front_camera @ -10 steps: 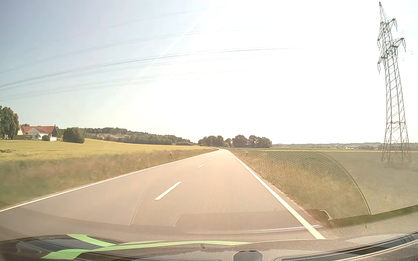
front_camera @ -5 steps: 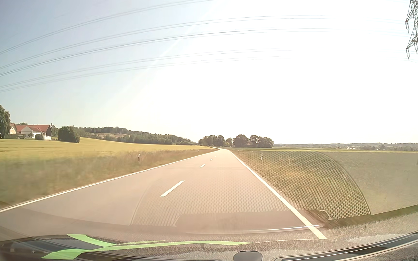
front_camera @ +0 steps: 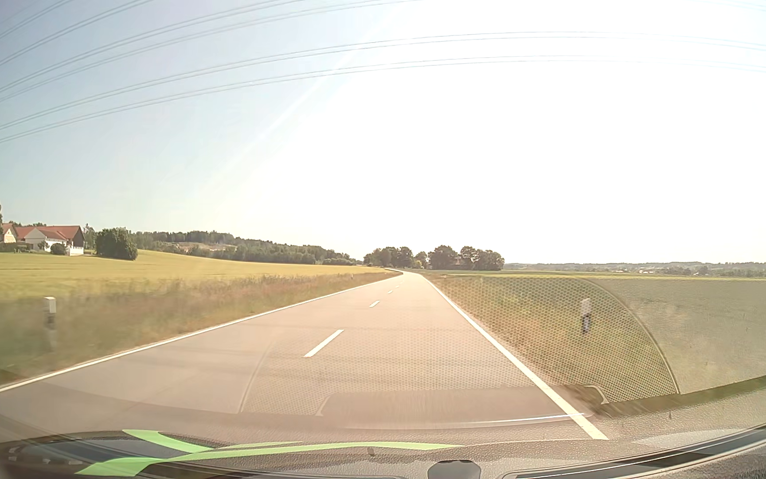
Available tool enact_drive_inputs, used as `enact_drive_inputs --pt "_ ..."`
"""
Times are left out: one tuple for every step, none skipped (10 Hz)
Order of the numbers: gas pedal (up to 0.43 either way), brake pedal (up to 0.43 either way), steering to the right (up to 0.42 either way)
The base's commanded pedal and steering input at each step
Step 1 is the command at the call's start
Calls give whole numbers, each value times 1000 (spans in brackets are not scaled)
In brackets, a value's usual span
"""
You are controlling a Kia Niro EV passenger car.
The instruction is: Follow the waypoints while adhering to traffic rules and regulations
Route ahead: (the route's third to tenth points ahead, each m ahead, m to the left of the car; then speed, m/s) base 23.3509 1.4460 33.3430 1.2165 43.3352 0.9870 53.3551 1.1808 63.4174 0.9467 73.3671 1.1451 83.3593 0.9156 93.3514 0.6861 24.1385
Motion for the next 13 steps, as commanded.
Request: enact_drive_inputs --pt "299 0 -3" --pt "299 0 -2" --pt "287 0 -2" --pt "228 0 -1" --pt "220 0 -1" --pt "220 0 -1" --pt "220 0 0" --pt "220 0 0" --pt "228 0 0" --pt "260 0 0" --pt "268 0 0" --pt "280 0 0" --pt "287 0 0"
